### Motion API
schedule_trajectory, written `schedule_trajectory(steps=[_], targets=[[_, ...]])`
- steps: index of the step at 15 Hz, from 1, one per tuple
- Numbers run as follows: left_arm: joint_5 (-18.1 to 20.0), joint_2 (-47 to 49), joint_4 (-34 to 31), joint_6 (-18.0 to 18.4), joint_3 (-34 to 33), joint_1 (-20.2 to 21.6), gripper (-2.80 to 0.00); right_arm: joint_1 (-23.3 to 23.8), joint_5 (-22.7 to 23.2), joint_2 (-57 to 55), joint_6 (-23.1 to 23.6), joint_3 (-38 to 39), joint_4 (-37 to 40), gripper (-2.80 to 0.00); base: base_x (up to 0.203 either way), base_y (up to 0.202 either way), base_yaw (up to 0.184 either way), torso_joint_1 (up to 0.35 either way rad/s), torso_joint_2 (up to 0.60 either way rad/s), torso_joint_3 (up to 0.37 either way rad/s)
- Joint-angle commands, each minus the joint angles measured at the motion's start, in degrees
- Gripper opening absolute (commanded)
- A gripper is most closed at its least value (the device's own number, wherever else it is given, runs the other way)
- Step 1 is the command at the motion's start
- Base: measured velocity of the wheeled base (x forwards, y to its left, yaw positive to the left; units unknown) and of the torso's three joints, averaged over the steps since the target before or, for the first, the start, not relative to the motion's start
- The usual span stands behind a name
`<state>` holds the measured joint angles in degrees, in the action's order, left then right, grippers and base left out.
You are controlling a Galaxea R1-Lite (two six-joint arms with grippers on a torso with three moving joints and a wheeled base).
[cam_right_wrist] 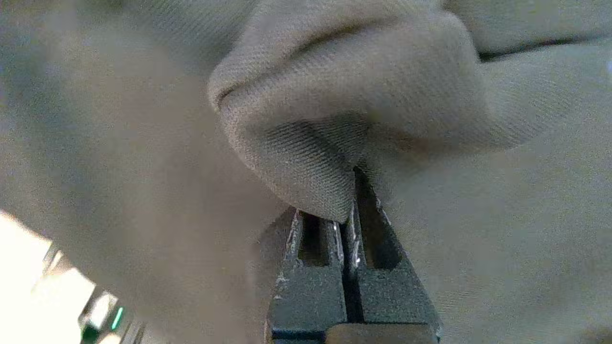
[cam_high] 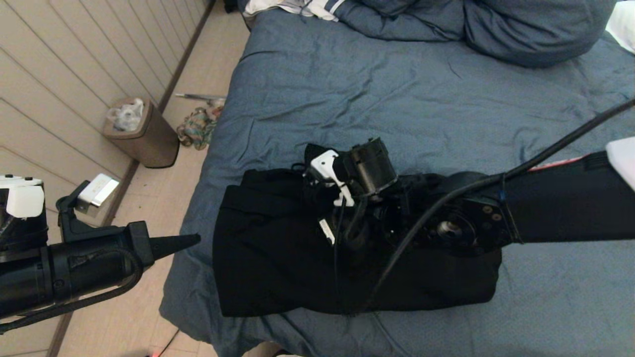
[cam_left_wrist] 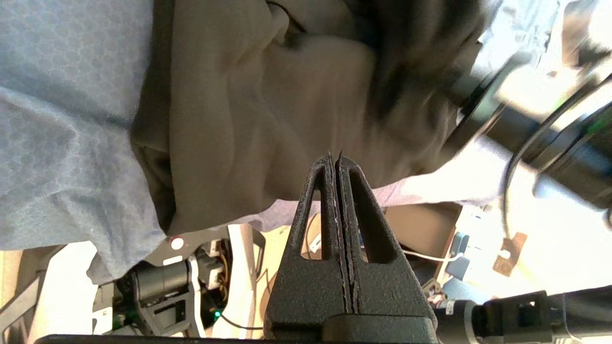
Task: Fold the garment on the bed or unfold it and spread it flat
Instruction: Unfold the black sweatshirt
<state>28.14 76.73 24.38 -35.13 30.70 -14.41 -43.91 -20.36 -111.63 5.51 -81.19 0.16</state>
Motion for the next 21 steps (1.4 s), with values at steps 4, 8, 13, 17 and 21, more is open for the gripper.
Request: schedule_trajectory(steps=[4,8,13,17,21], targets=[[0.2,-0.1,0.1,-0.2,-0.1,0.0,-2.8,4.8,-4.1,-4.6,0.5,-14.8,-2.2,-2.8,0.0,0.0,0.0,0.0,0.0,0.0],[0.2,-0.1,1.8,-0.1,-1.1,-0.2,-2.8,11.5,-7.7,-17.6,4.4,-31.2,-3.9,-2.8,0.0,0.0,0.0,0.0,0.0,0.0],[0.2,0.1,4.3,0.1,-2.6,-1.3,-2.8,15.5,-11.1,-22.8,8.4,-31.2,-19.4,-2.8,0.0,0.0,0.0,0.0,0.0,0.0],[0.2,1.1,4.4,0.2,-3.3,-3.5,-2.8,15.3,-10.8,-22.6,9.3,-31.0,-21.9,0.0,0.0,0.0,0.0,0.0,0.0,0.0],[0.1,1.0,4.5,0.2,-3.4,-3.7,-2.8,16.3,-11.0,-16.8,9.1,-30.8,-23.6,0.0,0.0,0.0,0.0,0.0,0.0,0.0]])
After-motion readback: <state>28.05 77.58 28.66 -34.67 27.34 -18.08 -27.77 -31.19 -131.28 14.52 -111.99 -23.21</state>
